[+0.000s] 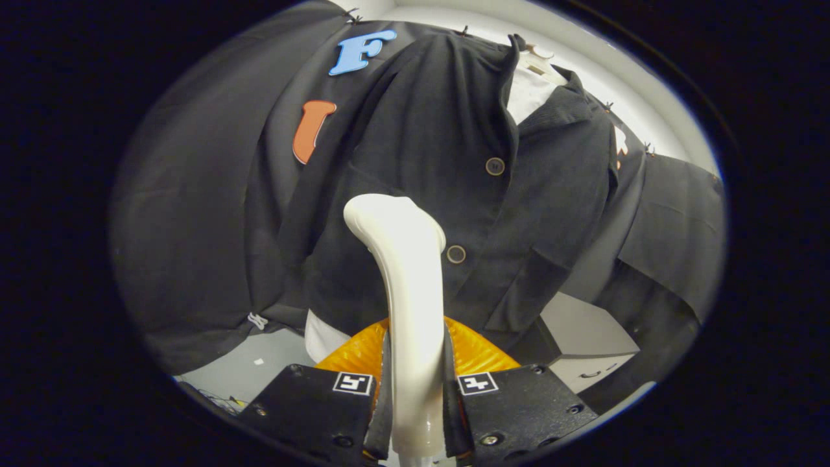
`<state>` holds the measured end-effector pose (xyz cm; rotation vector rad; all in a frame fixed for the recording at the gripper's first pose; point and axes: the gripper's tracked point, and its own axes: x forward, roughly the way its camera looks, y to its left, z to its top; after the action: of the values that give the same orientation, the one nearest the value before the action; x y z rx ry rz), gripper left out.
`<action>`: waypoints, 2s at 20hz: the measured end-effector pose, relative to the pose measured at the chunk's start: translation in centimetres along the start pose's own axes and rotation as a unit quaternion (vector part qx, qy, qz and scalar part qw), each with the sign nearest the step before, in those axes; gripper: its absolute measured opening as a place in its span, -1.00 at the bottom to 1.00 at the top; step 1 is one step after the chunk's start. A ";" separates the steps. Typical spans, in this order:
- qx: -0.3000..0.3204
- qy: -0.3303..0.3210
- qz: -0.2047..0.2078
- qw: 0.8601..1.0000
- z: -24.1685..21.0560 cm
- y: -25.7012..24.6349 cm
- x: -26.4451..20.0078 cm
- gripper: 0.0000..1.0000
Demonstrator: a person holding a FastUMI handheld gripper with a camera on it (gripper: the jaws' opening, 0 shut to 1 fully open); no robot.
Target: Iron the clothes twice with a garment steamer, once on the left side and once on the right side.
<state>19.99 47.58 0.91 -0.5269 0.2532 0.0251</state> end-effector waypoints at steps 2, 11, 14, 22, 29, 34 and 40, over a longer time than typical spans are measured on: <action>-0.008 0.002 -0.002 1.000 -0.9 0.4 -0.1 -0.32; -0.027 0.035 0.009 0.999 -5.2 2.6 0.4 -0.32; -0.030 0.046 0.013 0.998 -6.4 2.8 0.8 -0.31; -0.042 0.070 0.012 0.997 -9.6 3.6 1.5 -0.31; -0.052 0.091 0.025 0.994 -12.4 4.1 1.8 -0.31; -0.018 0.105 0.067 0.992 -15.0 4.6 0.9 -0.31; 0.008 0.113 0.080 0.990 -17.9 0.3 -2.4 -0.31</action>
<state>13.51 39.01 -13.55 -0.4923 0.5157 0.1192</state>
